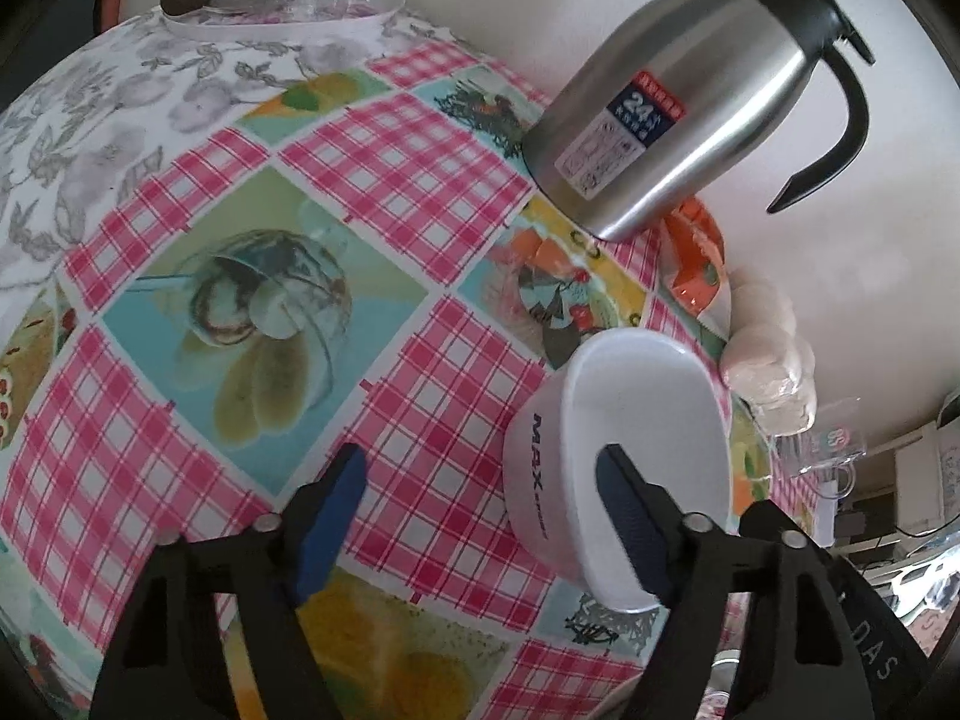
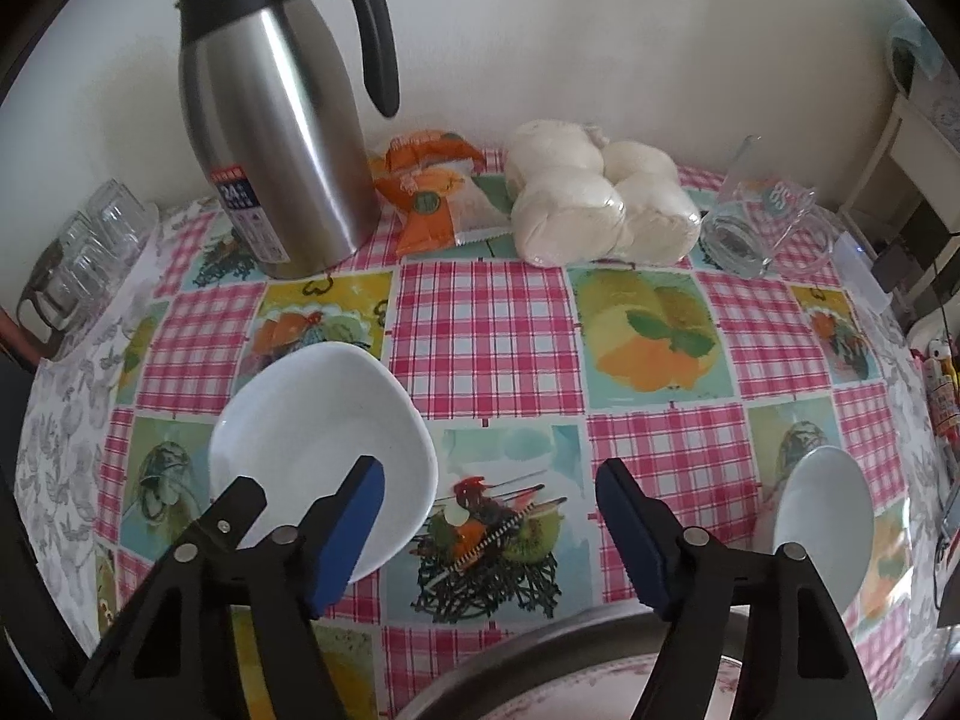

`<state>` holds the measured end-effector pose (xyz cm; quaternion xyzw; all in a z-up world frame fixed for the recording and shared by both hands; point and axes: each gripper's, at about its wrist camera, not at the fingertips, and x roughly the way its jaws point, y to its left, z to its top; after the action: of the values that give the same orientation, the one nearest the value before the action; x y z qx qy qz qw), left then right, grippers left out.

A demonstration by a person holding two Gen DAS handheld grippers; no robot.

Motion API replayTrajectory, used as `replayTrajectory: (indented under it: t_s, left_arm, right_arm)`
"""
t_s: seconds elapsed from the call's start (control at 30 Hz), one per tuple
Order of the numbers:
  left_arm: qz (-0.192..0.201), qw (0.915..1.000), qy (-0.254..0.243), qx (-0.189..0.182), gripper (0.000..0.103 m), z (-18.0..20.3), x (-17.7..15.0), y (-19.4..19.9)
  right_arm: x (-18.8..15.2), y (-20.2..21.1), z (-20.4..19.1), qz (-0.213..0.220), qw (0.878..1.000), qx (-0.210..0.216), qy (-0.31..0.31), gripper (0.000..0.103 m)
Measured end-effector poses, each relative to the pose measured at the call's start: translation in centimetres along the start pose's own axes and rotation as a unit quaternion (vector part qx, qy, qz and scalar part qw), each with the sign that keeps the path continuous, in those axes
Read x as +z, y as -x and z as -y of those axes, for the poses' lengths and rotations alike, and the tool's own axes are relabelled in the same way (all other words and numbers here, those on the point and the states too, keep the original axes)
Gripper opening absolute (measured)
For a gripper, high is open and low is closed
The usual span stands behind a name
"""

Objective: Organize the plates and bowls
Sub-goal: 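Move both tools toward the white square MAX bowl beside the thermos, then close the left tool on the white square bowl rim while the right tool grips it too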

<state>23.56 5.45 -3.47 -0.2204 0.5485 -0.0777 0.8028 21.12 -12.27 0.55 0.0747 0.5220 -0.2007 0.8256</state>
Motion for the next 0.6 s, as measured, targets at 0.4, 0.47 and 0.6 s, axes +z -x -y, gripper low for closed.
replayTrajectory:
  t_s: [0.4,0.47,0.6]
  left_arm:
    - [-0.020,0.9998,-0.001,-0.007,0.055,0.4,0.1,-2.1]
    - [-0.020,0.9998,-0.005,-0.006,0.053,0.6,0.0,-2.3]
    - [-0.019,0.9997,-0.014,-0.002,0.049,1.2,0.1,-2.7]
  right_arm:
    - [0.0,-3.0,-0.9,-0.025,1.000,-0.008,0.003,0.061]
    - [0.0,-3.4,-1.0,-0.030,1.000,-0.008,0.003,0.053]
    - [0.1,-4.4,-1.1,-0.044,0.999,0.002,-0.001,0.043]
